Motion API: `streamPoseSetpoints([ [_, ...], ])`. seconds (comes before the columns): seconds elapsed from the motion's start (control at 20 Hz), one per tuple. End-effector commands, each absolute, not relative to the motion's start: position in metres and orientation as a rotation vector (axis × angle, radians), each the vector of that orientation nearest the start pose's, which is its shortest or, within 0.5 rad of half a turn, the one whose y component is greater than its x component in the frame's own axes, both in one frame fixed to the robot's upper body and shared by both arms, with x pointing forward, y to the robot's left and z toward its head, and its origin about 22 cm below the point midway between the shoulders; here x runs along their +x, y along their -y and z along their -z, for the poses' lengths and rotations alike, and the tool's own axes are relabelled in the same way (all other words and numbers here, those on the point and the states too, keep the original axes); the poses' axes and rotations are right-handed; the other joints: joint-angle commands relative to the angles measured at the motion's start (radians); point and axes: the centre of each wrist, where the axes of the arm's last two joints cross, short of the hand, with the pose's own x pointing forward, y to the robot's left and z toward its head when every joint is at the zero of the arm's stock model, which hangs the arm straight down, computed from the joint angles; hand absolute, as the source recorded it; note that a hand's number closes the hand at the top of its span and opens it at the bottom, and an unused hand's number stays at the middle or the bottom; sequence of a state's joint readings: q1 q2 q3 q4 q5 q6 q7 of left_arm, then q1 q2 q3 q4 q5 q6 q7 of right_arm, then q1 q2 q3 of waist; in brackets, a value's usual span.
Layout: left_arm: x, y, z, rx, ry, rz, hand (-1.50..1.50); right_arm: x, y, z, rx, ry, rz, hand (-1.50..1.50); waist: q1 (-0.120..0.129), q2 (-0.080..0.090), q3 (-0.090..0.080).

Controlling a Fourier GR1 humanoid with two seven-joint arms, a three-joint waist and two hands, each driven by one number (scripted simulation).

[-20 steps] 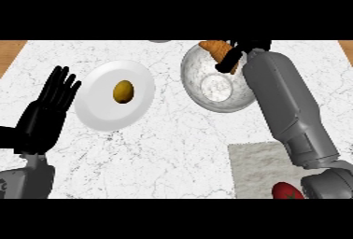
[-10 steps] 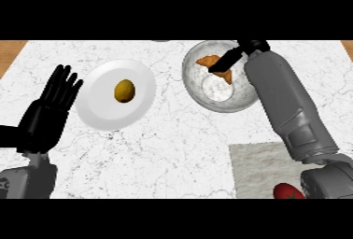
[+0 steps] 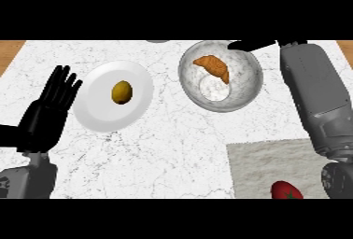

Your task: Pick the croissant from the placemat and place it in the bowl

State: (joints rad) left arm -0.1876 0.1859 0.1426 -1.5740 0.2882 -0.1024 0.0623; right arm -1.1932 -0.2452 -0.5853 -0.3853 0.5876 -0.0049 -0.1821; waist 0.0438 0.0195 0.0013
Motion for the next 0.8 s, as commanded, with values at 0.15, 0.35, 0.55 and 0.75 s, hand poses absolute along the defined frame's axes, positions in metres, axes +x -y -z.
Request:
streamPoseSetpoints([
  [0.15, 0.278, -0.284, -0.058, -0.129, 1.703, -0.039, 0.00, 0.457, 0.333, -0.159, -0.371, 1.671, -0.165, -1.50, -0.006, -0.001, 0.000],
  [0.35, 0.271, -0.296, -0.053, -0.118, 1.702, -0.035, 0.00, 0.443, 0.373, -0.159, -0.355, 1.656, -0.170, -1.50, -0.017, -0.008, 0.000],
  [0.55, 0.263, -0.295, -0.044, -0.109, 1.690, -0.054, 0.00, 0.416, 0.424, -0.150, -0.344, 1.639, -0.179, -1.50, -0.015, -0.008, 0.000],
  [0.75, 0.270, -0.281, -0.061, -0.125, 1.711, -0.046, 0.00, 0.383, 0.471, -0.136, -0.323, 1.625, -0.184, -1.50, -0.007, -0.002, 0.002],
])
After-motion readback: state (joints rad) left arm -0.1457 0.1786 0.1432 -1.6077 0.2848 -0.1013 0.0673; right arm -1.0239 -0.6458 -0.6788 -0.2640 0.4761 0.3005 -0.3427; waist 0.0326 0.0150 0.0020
